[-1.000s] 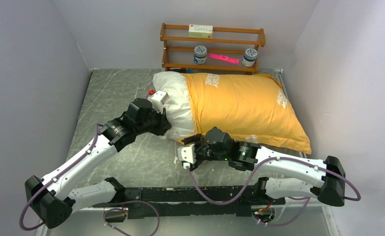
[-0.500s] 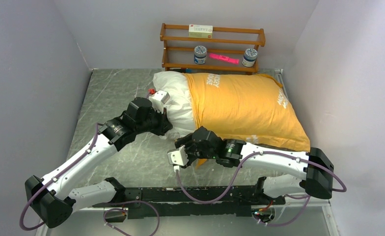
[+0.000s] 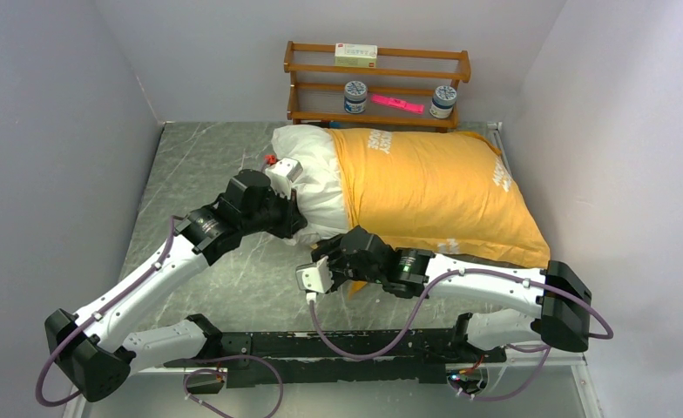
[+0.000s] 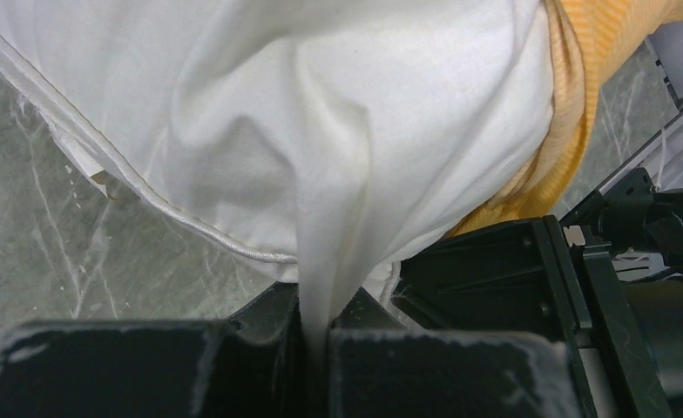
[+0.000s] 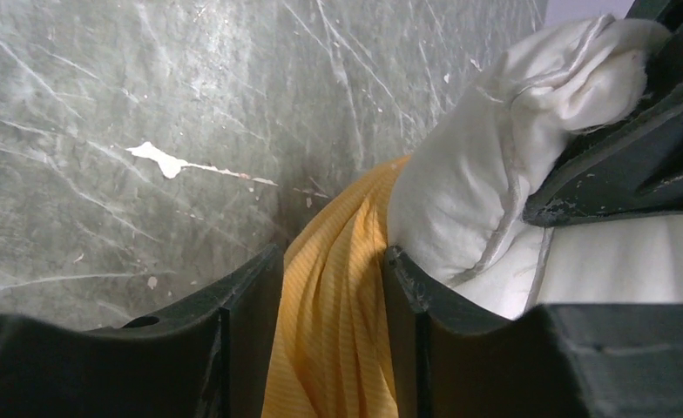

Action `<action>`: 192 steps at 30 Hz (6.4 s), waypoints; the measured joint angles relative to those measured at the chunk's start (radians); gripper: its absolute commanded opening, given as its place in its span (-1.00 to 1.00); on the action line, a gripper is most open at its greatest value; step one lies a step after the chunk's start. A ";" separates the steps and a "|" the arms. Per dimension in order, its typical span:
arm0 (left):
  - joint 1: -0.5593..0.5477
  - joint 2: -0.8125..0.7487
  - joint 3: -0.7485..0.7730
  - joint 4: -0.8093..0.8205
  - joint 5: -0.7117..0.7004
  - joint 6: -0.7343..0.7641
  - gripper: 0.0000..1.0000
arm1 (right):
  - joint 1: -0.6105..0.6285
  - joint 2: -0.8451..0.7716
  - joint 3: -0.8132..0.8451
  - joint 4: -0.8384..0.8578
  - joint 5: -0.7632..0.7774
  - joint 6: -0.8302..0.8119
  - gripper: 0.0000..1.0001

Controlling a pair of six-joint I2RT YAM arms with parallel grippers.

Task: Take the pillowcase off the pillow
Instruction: Remove the pillow from the pillowcase.

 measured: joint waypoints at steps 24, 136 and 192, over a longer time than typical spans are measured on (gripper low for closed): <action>-0.017 0.182 0.380 -0.264 -0.008 0.075 -0.90 | -0.013 -0.121 -0.159 -0.005 0.319 0.188 -1.00; 0.305 0.177 -0.263 0.503 0.270 -0.260 -0.12 | -0.333 0.594 0.887 -0.410 0.288 1.248 0.89; 0.245 -0.371 -0.162 0.134 -0.246 -0.255 0.30 | -0.652 0.214 0.521 -0.213 0.353 1.225 -1.00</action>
